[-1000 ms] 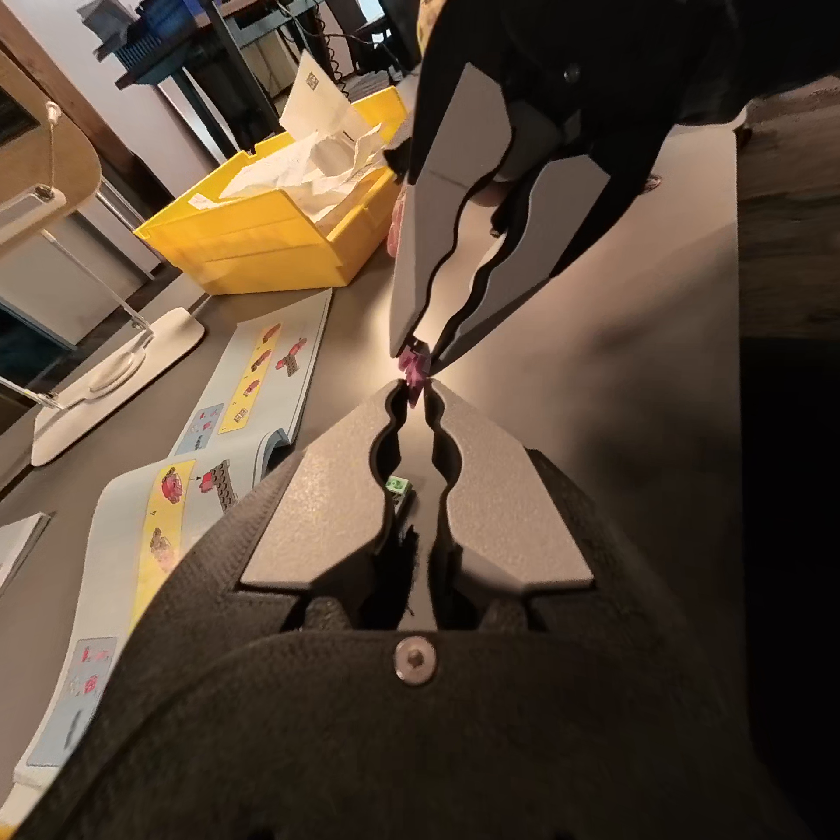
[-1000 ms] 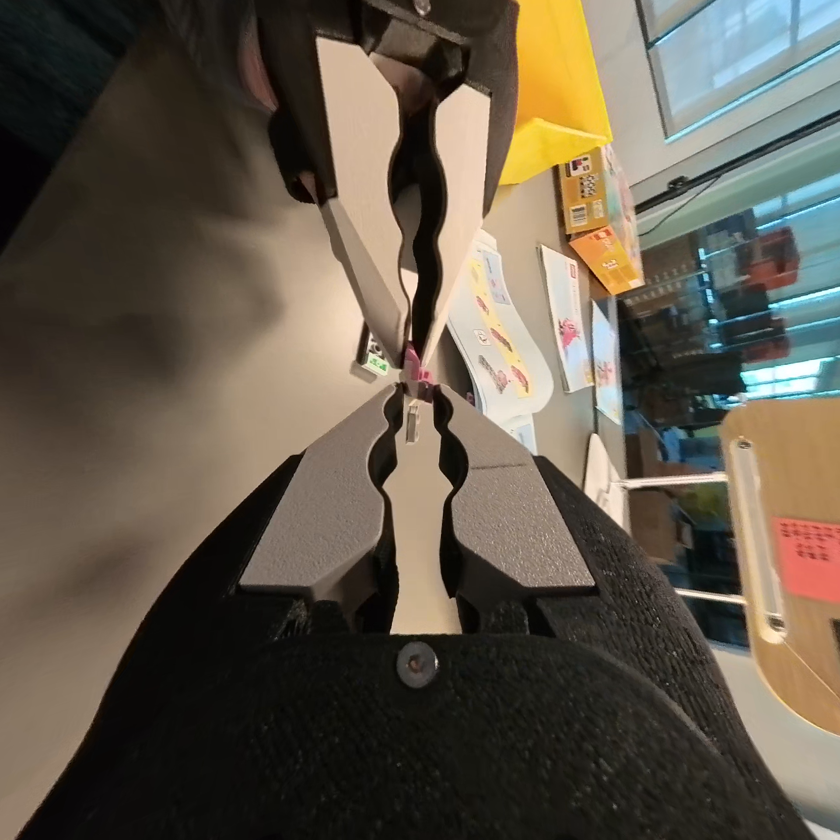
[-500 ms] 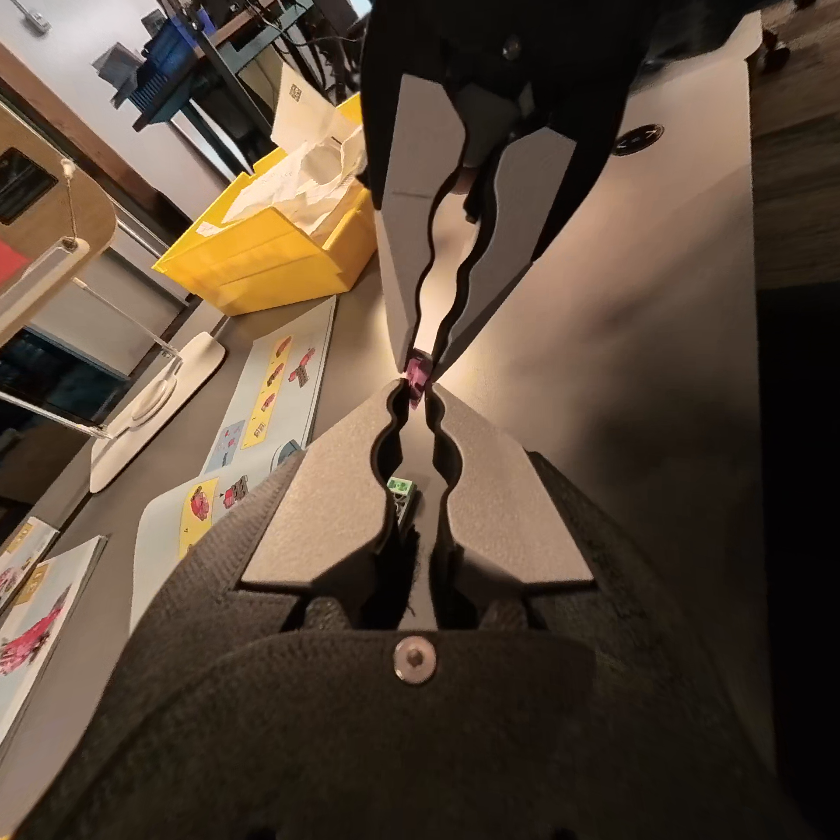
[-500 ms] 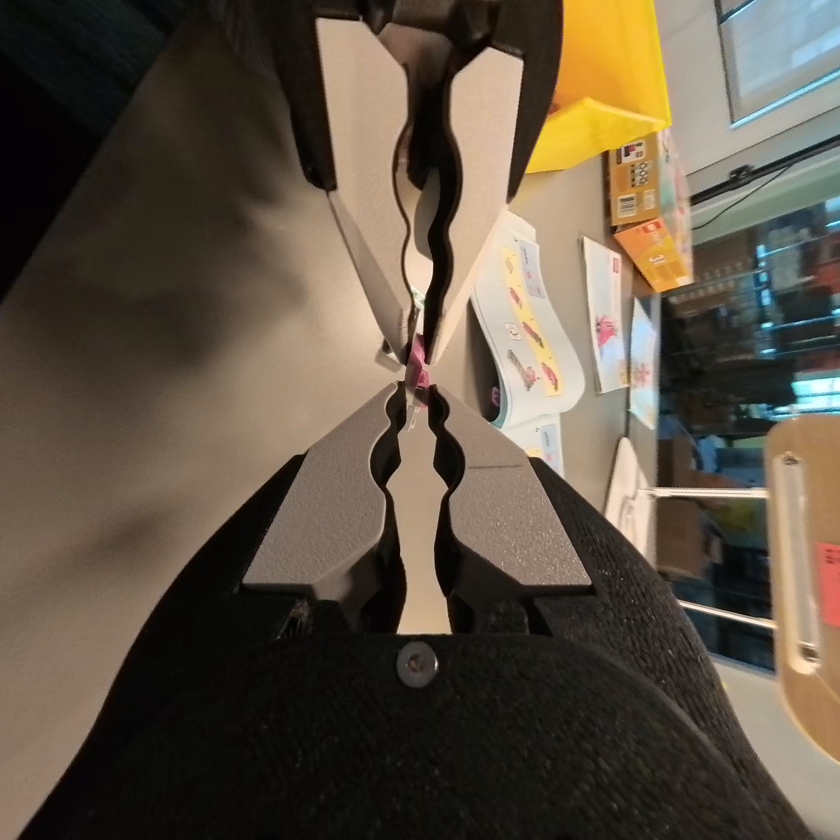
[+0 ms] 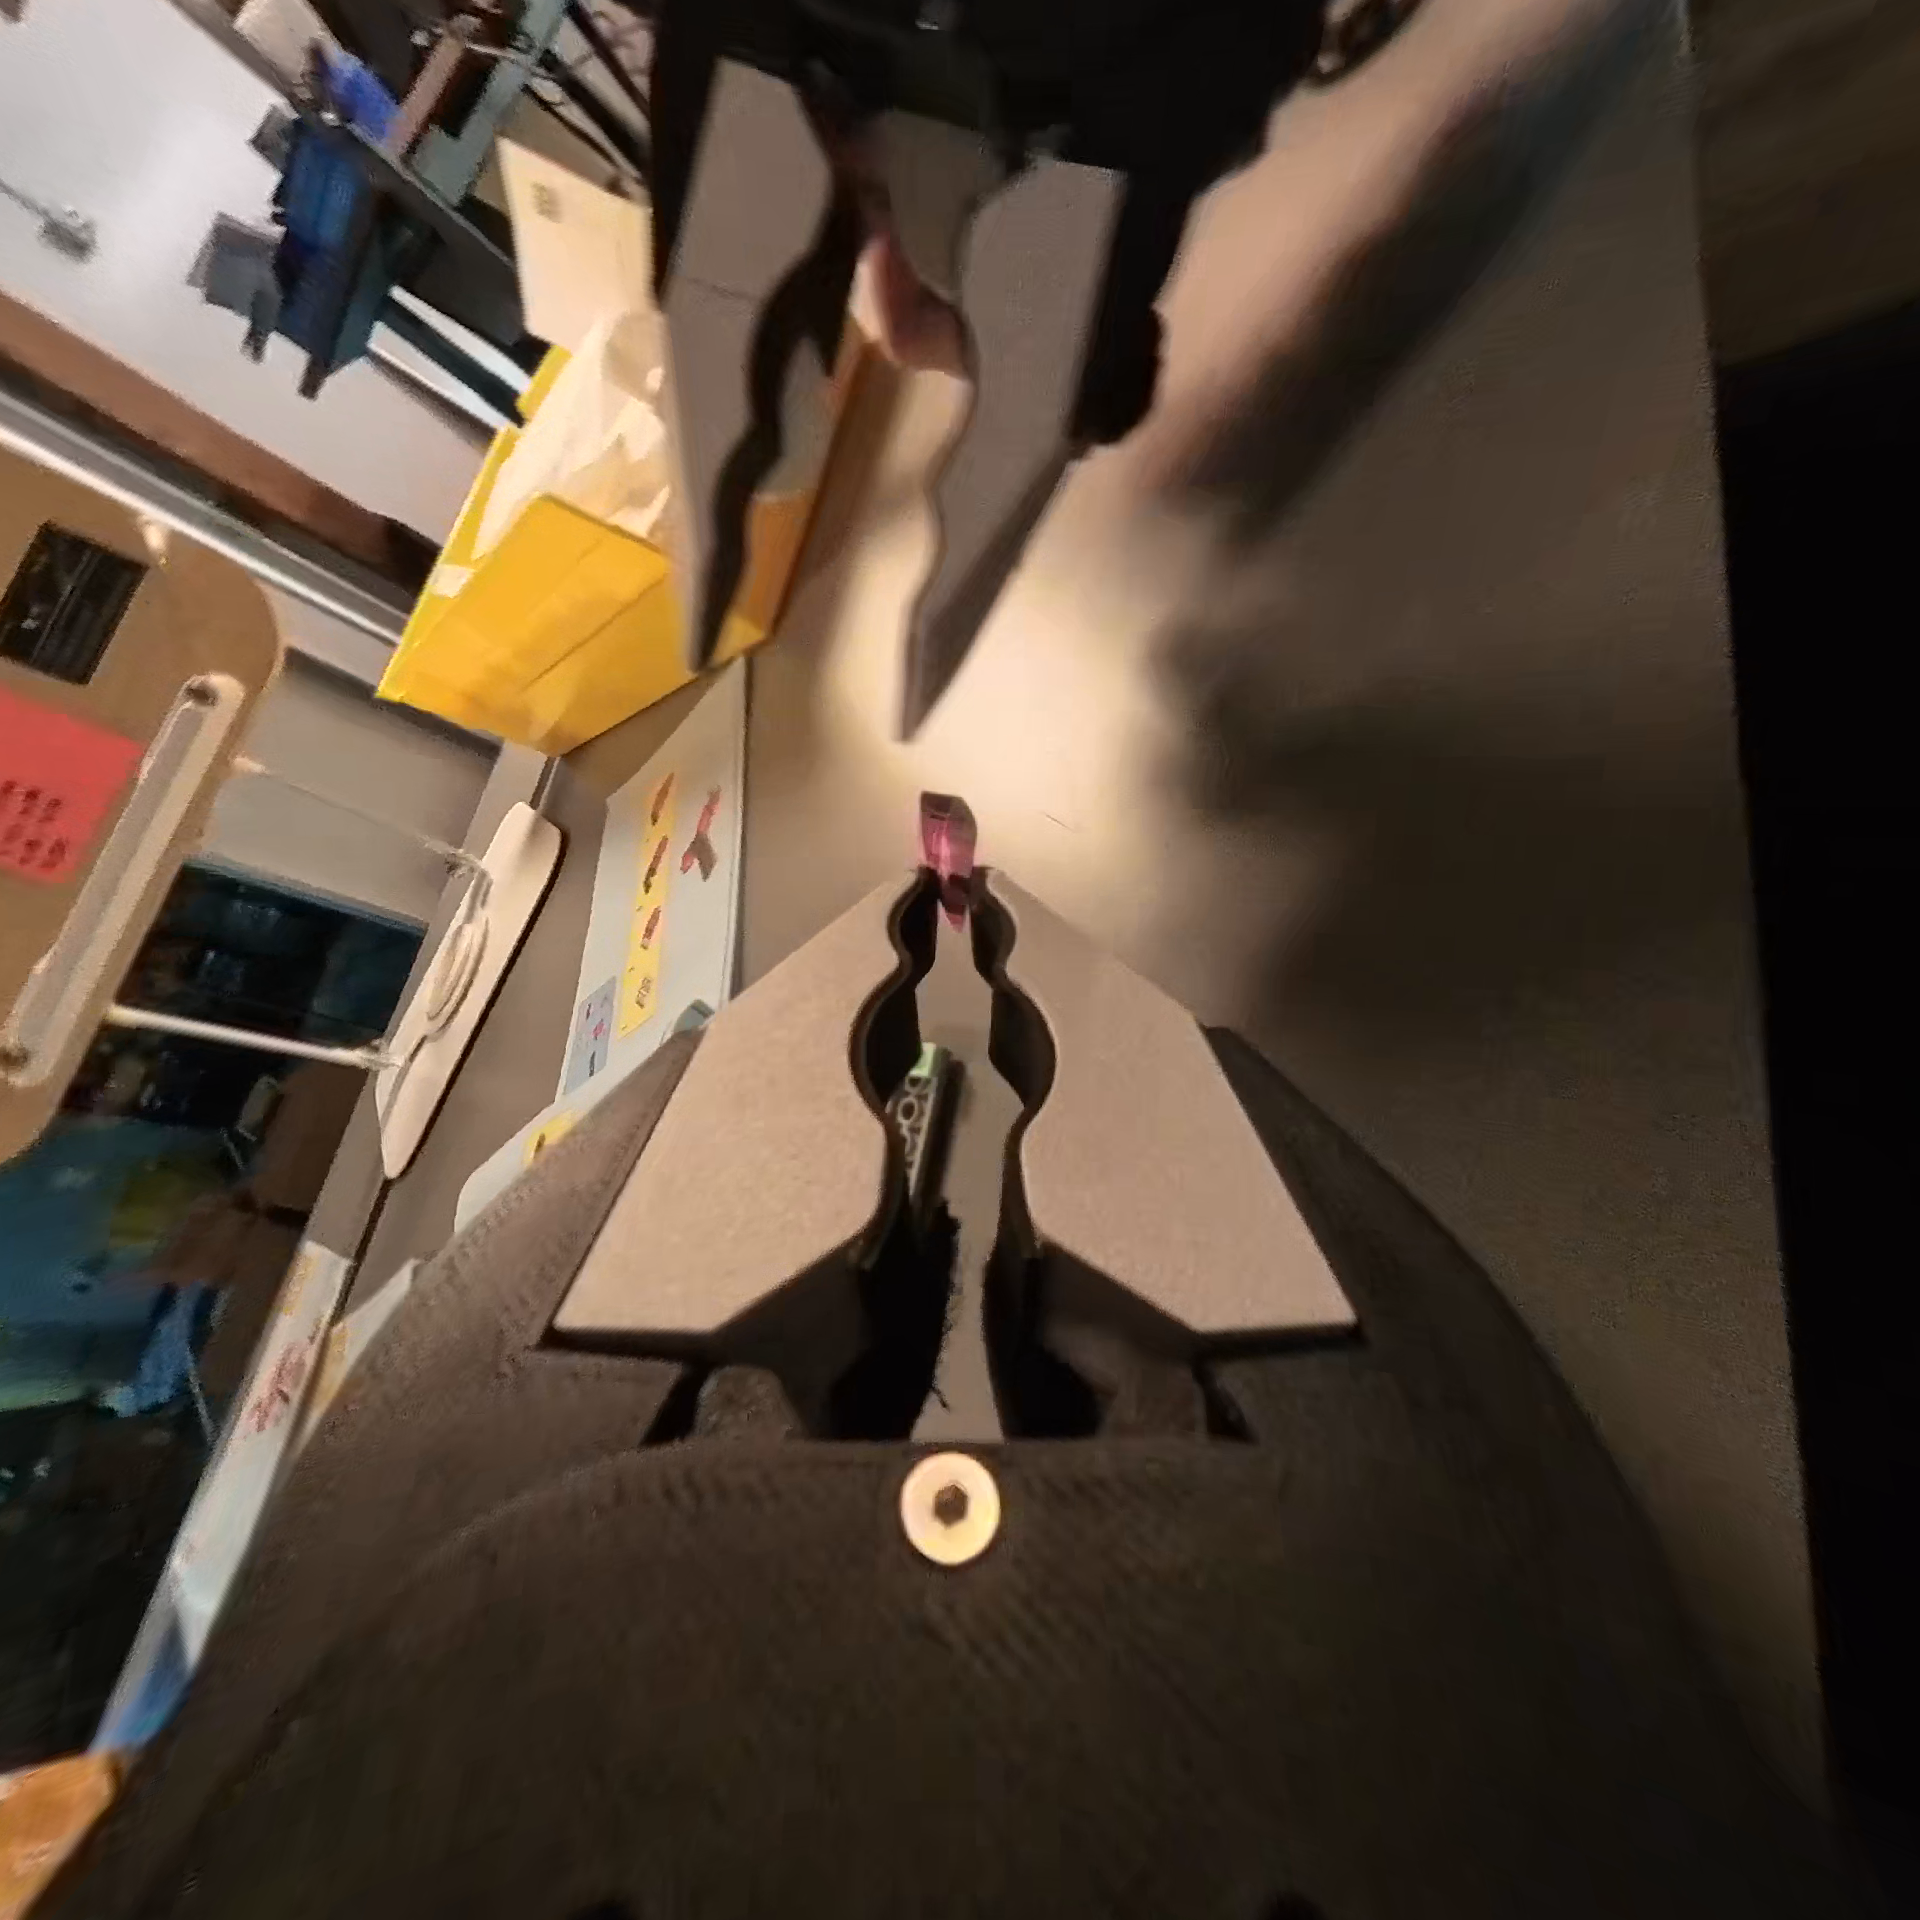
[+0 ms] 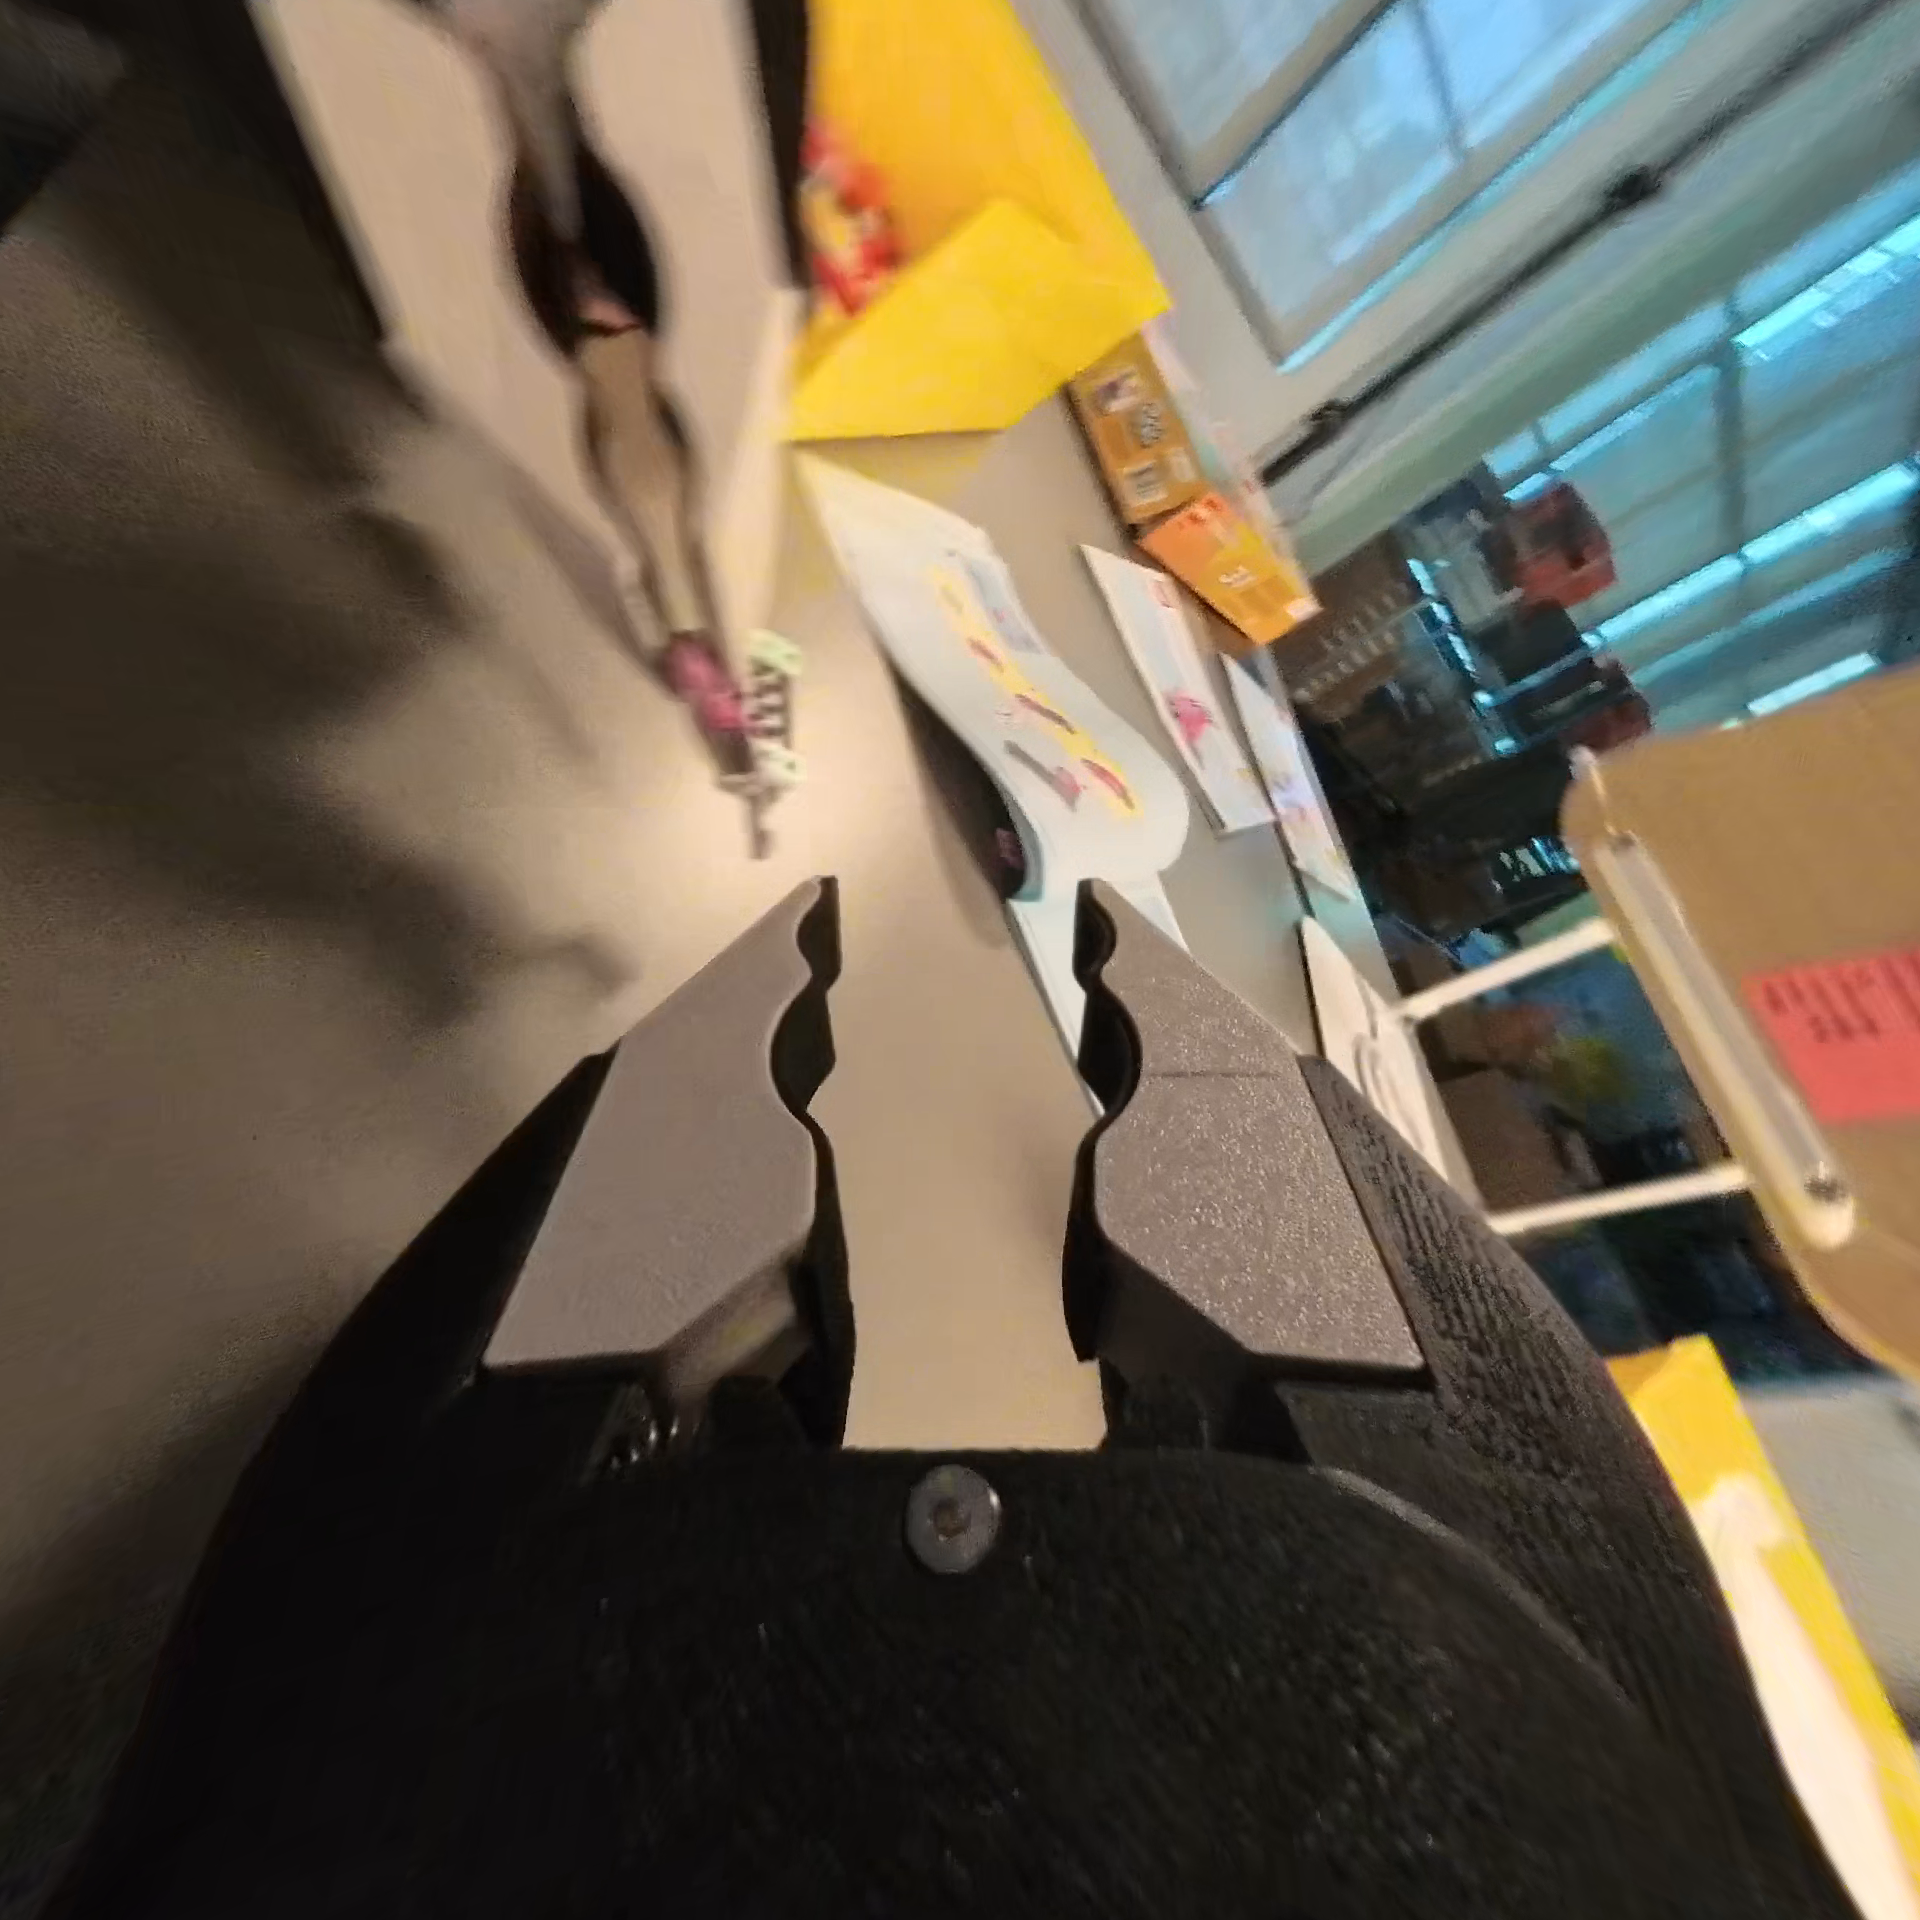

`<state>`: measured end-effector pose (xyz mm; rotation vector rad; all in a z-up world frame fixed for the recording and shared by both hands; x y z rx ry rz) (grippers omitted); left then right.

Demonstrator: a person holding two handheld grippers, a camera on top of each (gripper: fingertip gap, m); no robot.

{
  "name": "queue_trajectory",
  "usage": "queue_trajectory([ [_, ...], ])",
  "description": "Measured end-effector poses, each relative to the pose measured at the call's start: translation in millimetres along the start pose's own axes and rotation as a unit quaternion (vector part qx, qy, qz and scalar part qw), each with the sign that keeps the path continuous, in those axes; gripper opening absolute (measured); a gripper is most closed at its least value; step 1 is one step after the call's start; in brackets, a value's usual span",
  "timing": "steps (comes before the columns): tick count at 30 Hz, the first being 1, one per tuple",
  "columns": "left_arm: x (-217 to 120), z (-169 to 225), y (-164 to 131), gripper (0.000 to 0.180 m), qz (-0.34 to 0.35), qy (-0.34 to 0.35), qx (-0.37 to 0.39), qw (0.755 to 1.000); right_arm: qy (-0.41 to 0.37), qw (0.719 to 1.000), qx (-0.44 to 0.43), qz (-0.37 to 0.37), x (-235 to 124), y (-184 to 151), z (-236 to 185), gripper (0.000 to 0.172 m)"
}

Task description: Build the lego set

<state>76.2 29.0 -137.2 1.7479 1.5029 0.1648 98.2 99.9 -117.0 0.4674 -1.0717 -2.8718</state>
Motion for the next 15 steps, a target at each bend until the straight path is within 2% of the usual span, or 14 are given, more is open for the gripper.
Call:
queue_trajectory([
  [3,5,11,-3,0.005,-0.017,-0.024,0.040,0.999,-0.080,0.994,0.065,0.032,-3,-13,26,0.042],
  [7,9,24,-8,0.005,-0.037,-0.053,0.069,0.995,-0.184,0.977,0.089,0.058,-6,-28,56,0.040],
  [10,11,32,-14,0.005,-0.054,-0.083,0.065,0.993,-0.216,0.971,0.081,0.059,-14,-33,67,0.039],
  [15,7,28,-19,0.008,-0.066,-0.087,0.062,0.992,-0.234,0.965,0.103,0.061,-24,-40,75,0.037],
])
Point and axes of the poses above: each gripper's, where its closed fingertips meet, x out along the fingers, y out of its top, z = x × y across the jaws, the point moved 2 cm from there along -x, back along the fingers, and after that the axes turned 1 degree about -y, right-handed, at the moved point
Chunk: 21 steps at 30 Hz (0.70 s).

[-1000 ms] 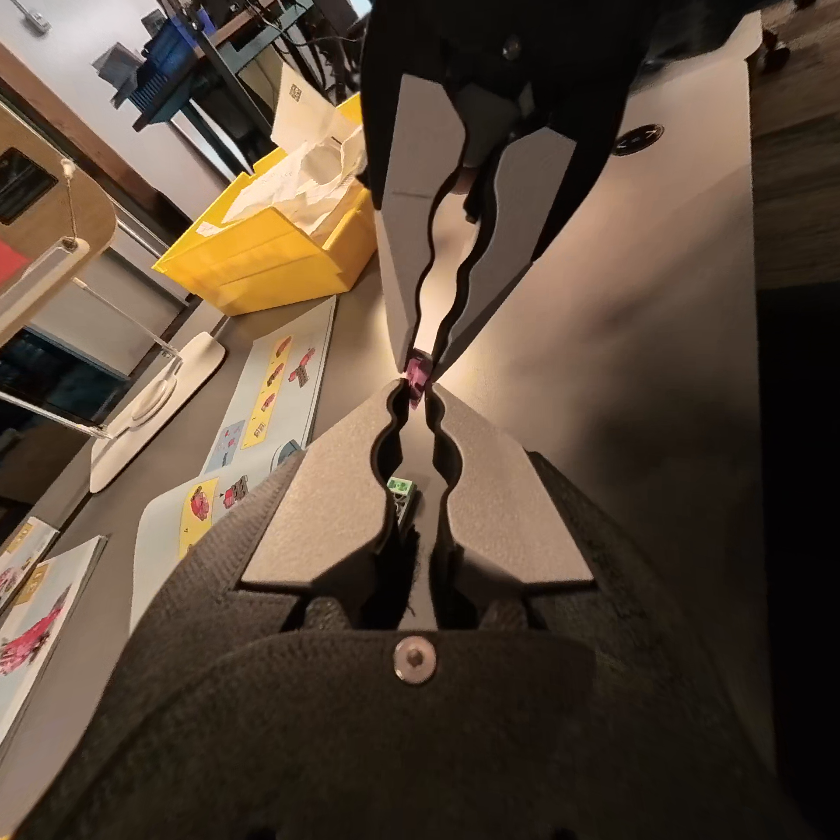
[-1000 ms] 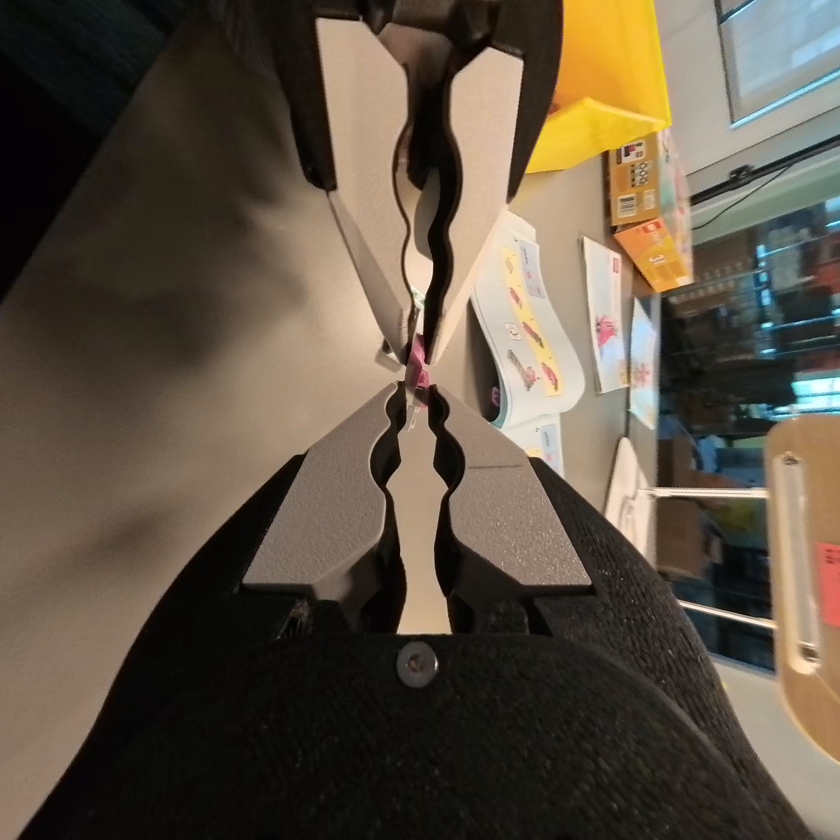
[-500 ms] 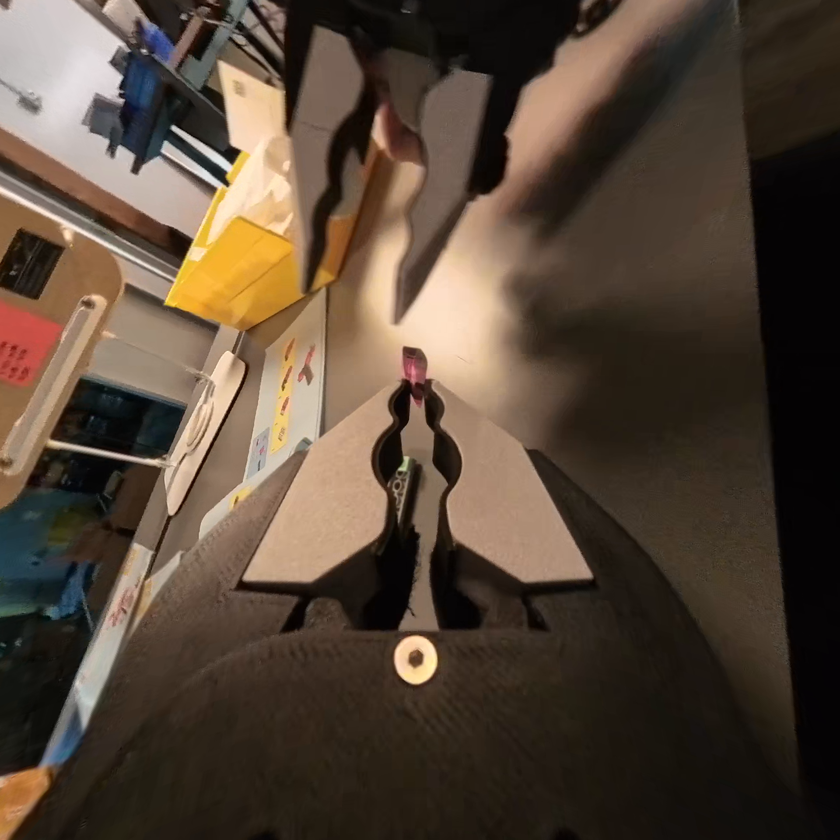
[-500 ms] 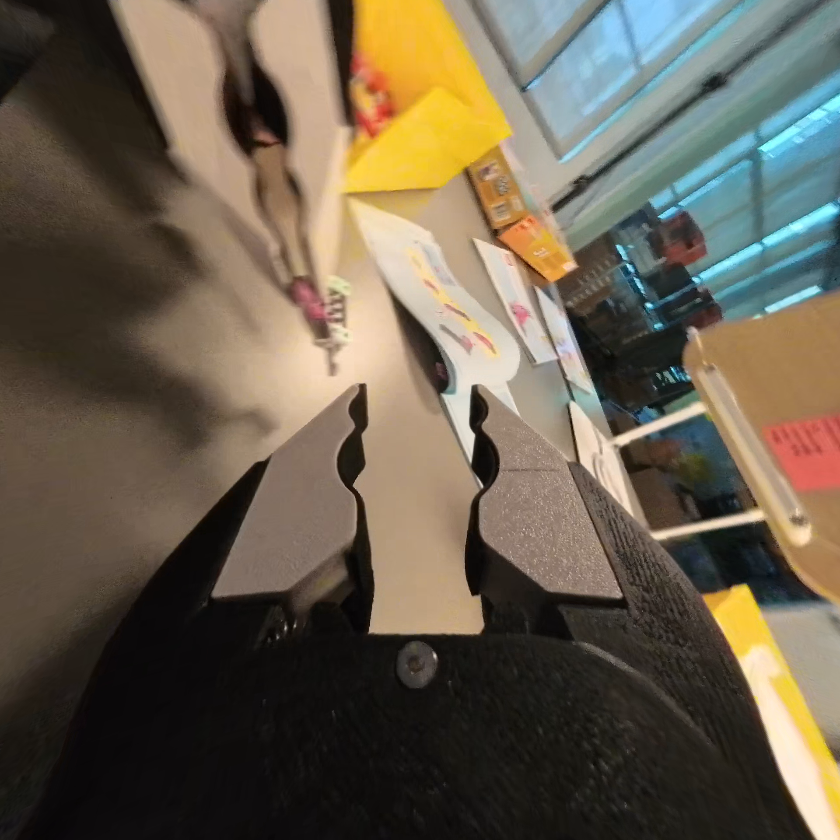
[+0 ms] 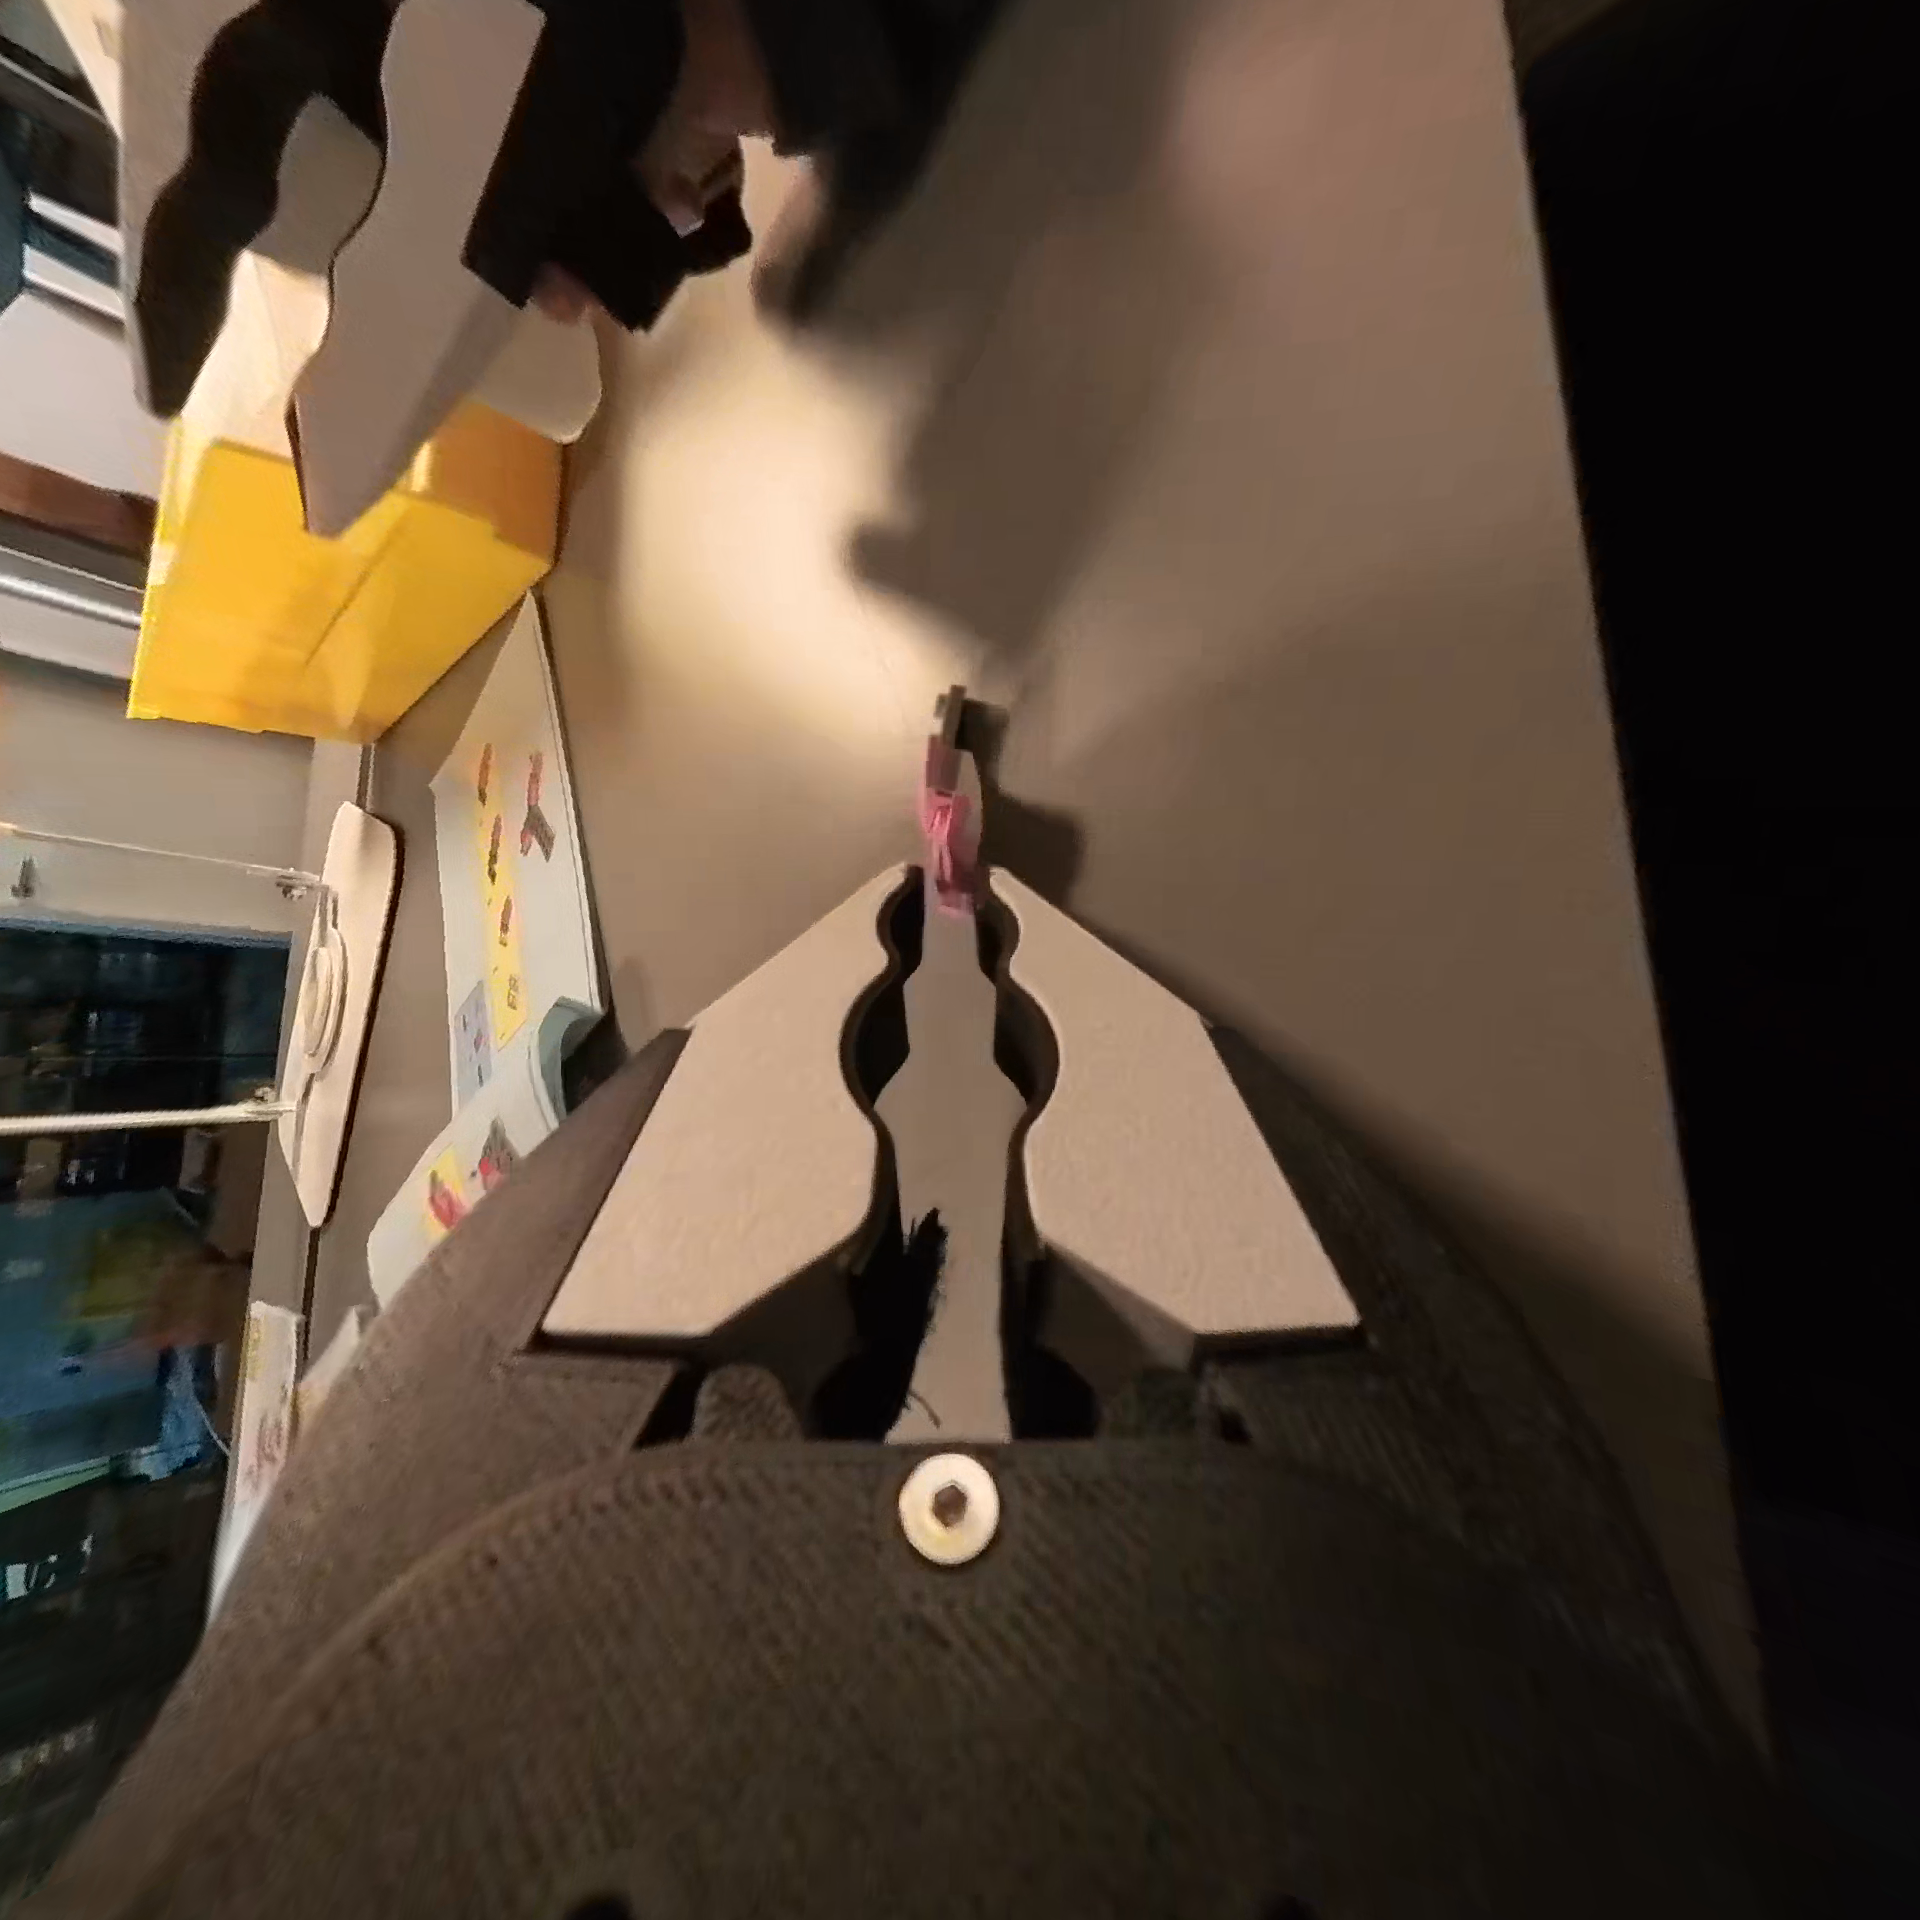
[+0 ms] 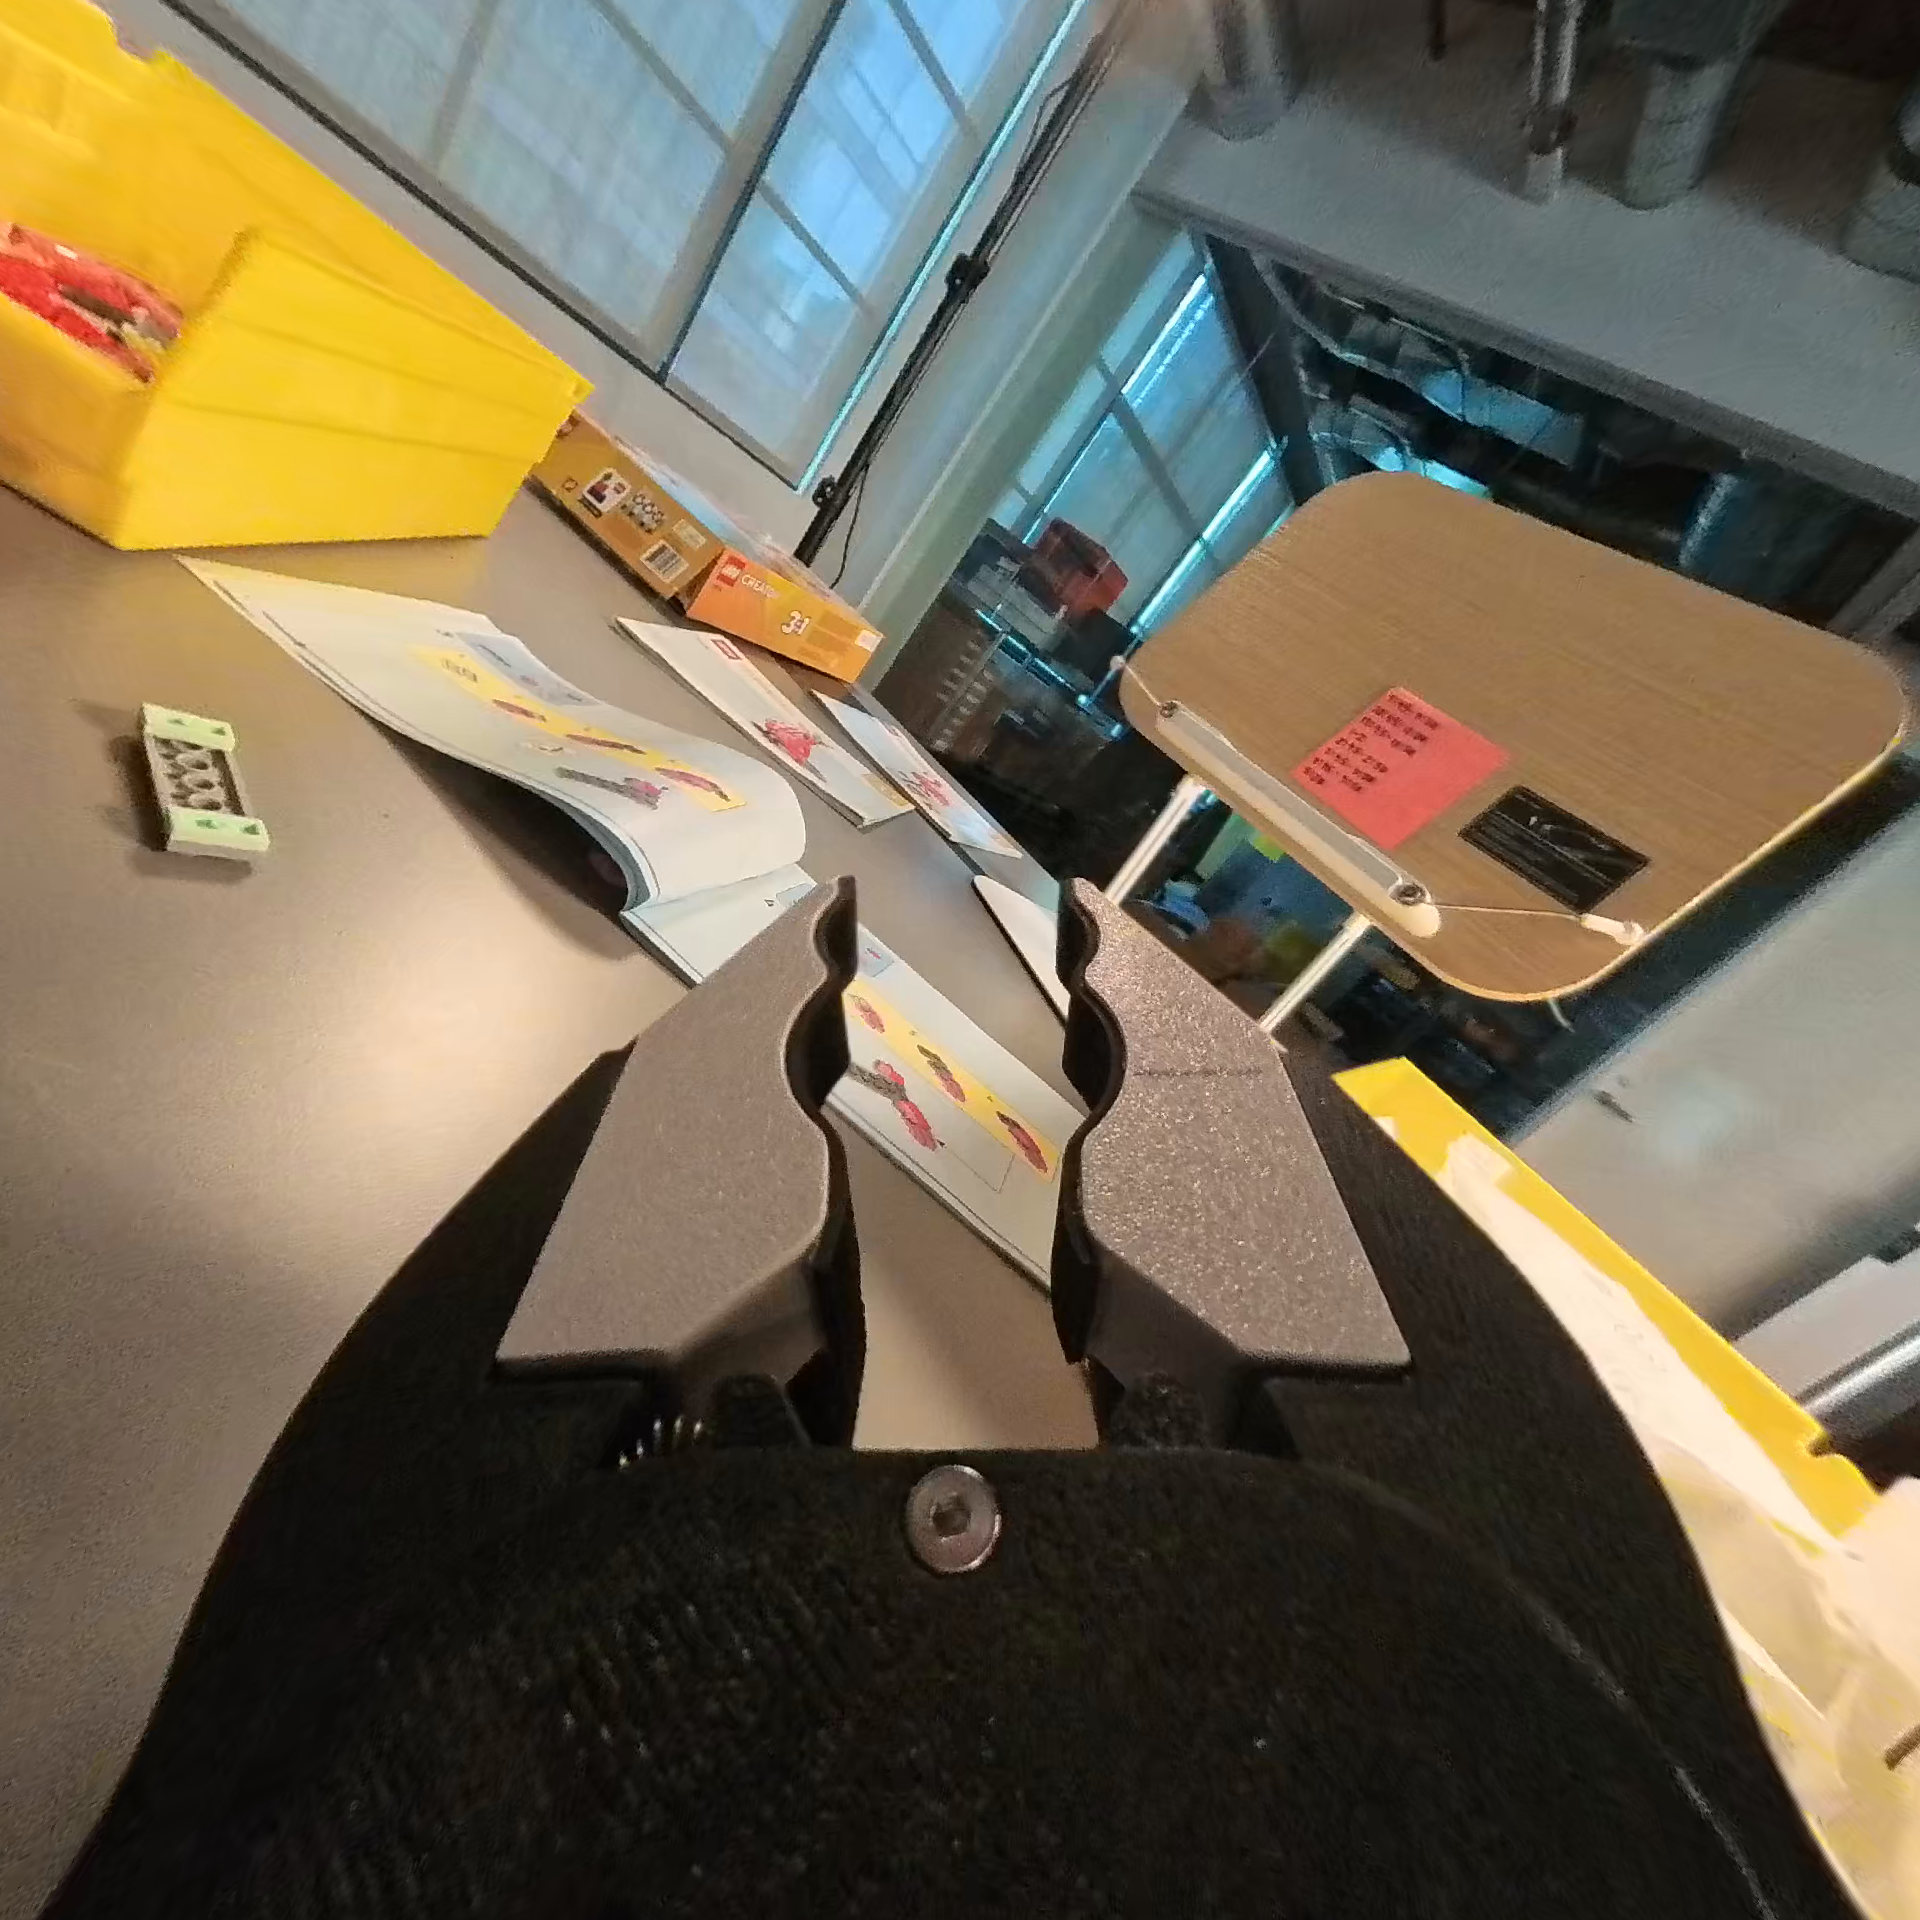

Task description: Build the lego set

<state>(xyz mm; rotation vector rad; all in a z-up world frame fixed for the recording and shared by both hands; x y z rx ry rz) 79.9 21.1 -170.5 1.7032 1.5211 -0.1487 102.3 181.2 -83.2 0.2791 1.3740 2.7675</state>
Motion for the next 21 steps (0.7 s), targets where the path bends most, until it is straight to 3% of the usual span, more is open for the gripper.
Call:
queue_trajectory([
  [2,-4,-1,-2,0.015,0.001,-0.016,-0.028,0.999,0.000,1.000,0.012,0.001,0,-1,2,0.036],
  [7,-18,-5,-5,0.053,0.024,-0.065,-0.127,0.989,-0.009,1.000,0.024,0.002,-2,-2,9,0.036],
  [14,-58,5,11,0.055,0.094,-0.098,-0.217,0.967,-0.042,0.998,0.048,-0.010,-5,-8,23,0.028],
  [18,-106,-2,15,0.059,0.116,-0.083,-0.268,0.953,-0.065,0.996,0.054,-0.014,-8,-10,30,0.027],
  [21,-154,-23,12,0.060,0.144,-0.036,-0.306,0.940,-0.076,0.995,0.056,-0.021,-9,-12,34,0.027],
])
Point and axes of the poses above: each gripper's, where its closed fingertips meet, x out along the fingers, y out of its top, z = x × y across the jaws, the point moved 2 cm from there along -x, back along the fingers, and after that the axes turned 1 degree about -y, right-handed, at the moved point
